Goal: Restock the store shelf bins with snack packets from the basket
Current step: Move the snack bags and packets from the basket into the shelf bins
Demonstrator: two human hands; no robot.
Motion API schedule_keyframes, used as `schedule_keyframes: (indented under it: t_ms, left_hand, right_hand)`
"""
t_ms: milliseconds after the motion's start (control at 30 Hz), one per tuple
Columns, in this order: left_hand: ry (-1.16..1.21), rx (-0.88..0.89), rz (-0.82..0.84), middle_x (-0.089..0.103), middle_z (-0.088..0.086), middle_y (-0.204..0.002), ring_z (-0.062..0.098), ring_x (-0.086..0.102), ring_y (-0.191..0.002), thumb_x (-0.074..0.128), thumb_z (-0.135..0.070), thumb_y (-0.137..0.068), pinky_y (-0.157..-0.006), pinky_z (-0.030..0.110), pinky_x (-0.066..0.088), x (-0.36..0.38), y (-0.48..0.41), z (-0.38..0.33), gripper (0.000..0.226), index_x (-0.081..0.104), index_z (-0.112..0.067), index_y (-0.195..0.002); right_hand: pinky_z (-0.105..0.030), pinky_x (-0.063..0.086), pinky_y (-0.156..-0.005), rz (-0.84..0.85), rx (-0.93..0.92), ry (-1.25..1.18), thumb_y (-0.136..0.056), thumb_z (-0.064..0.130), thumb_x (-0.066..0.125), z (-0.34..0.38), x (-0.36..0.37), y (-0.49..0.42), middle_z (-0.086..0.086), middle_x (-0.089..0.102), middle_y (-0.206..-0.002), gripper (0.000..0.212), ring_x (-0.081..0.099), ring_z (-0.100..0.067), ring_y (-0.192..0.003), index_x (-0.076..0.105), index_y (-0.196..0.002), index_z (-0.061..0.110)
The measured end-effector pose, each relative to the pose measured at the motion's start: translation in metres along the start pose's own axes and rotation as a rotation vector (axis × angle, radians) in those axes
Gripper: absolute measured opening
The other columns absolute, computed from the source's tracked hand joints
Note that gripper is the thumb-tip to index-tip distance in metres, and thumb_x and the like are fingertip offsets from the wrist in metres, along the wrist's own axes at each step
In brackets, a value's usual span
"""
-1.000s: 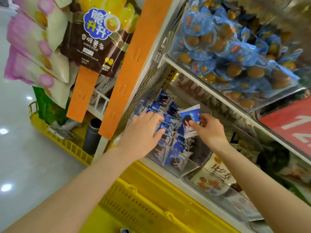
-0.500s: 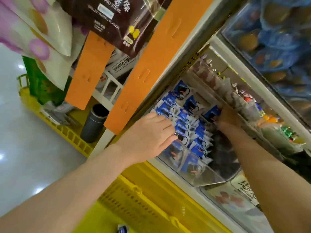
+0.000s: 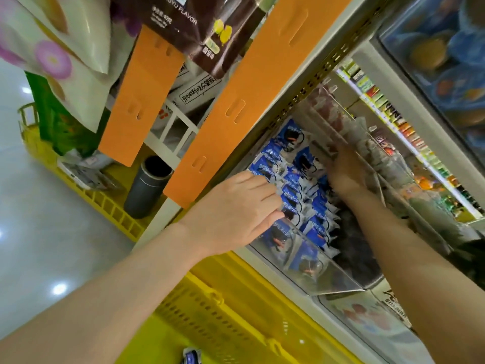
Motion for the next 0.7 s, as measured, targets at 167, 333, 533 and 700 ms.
schedule_keyframes:
  t_ms: [167, 333, 533, 700]
  left_hand:
    - [-0.004, -0.011, 0.012, 0.064, -0.004, -0.086, 0.014, 0.058, -0.081, 0.035, -0.030, -0.096, -0.083, 0.025, 0.034, 0.000, 0.000, -0.001, 0.031, 0.063, -0.017, -0.091]
    - [-0.015, 0.010, 0.015, 0.064, -0.003, -0.087, 0.014, 0.059, -0.082, 0.035, -0.030, -0.097, -0.083, 0.027, 0.036, 0.002, 0.001, 0.000, 0.031, 0.063, -0.017, -0.092]
    - [-0.027, 0.037, 0.010, 0.063, -0.002, -0.087, 0.014, 0.056, -0.081, 0.038, -0.027, -0.097, -0.081, 0.026, 0.037, 0.007, 0.001, 0.000, 0.028, 0.063, -0.016, -0.091]
    - [-0.038, 0.043, 0.019, 0.063, -0.001, -0.087, 0.015, 0.055, -0.081, 0.037, -0.026, -0.097, -0.080, 0.026, 0.035, 0.007, 0.001, 0.000, 0.027, 0.062, -0.015, -0.092]
  right_hand:
    - [-0.035, 0.042, -0.093, 0.193, -0.063, -0.164, -0.090, 0.026, 0.061, 0.013, 0.039, -0.002, -0.008, 0.054, -0.130, 0.044, 0.052, -0.027, -0.116, 0.048, -0.130, 0.015]
    - [-0.037, 0.041, -0.098, 0.153, -0.009, -0.192, -0.090, 0.016, 0.059, -0.005, 0.040, -0.015, -0.007, 0.051, -0.134, 0.040, 0.049, -0.025, -0.120, 0.047, -0.128, 0.016]
    - [-0.036, 0.051, -0.083, 0.150, -0.006, -0.318, -0.092, -0.003, 0.051, -0.013, 0.038, -0.027, -0.013, 0.055, -0.128, 0.041, 0.058, -0.017, -0.098, 0.049, -0.132, 0.007]
    - [-0.025, 0.043, -0.069, -0.114, 0.039, -0.077, -0.091, 0.009, 0.056, -0.012, 0.020, -0.023, -0.012, 0.062, -0.118, 0.029, 0.060, -0.021, -0.091, 0.059, -0.120, 0.012]
Point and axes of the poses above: each hand's wrist, its own y-axis away from the middle knuckle, its own x-axis out of the palm, z = x × y, the point moved 10 cm from there along -y, towards the middle knuckle
